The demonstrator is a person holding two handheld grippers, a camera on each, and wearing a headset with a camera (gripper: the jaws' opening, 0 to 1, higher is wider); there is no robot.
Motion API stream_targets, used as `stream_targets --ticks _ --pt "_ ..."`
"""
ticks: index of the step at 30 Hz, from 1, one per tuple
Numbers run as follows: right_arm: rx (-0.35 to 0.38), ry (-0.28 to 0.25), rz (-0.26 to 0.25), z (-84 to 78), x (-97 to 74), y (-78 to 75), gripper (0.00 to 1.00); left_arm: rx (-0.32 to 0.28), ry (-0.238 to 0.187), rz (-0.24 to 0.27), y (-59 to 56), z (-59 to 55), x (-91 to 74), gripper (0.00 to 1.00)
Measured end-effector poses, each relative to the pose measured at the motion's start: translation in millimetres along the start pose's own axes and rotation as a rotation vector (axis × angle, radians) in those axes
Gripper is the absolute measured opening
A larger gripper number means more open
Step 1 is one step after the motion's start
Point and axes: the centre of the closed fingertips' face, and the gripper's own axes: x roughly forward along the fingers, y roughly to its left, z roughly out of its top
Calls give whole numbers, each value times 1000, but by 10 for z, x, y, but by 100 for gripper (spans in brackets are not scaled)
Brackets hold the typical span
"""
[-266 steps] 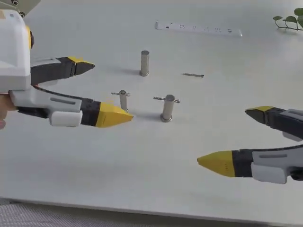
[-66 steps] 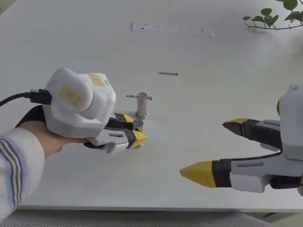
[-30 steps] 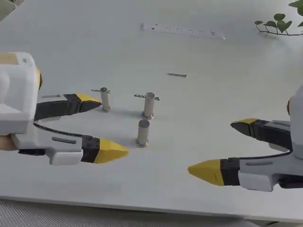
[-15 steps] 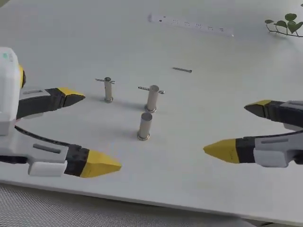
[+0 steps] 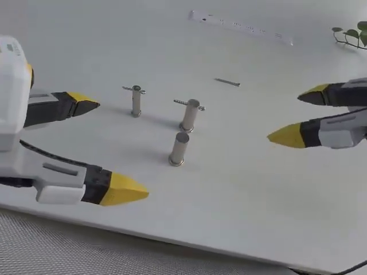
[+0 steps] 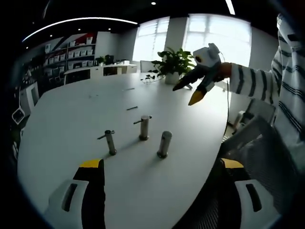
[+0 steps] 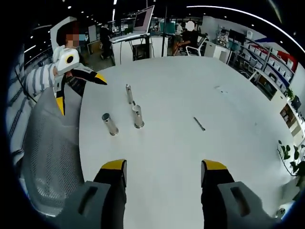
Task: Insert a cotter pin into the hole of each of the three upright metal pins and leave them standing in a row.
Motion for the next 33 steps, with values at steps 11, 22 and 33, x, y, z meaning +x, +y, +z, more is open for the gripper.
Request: stream_targets --ticks 11,22,33 --pt "-167 171 81 -19 379 -347 45 -32 -7 10 -55 -11 -22 99" --pt "-269 195 110 323 702 -672 23 -50 2 -3 -136 -26 -32 98" --pt "-305 247 92 421 1091 -925 6 -65 7 -5 -171 -21 -45 96"
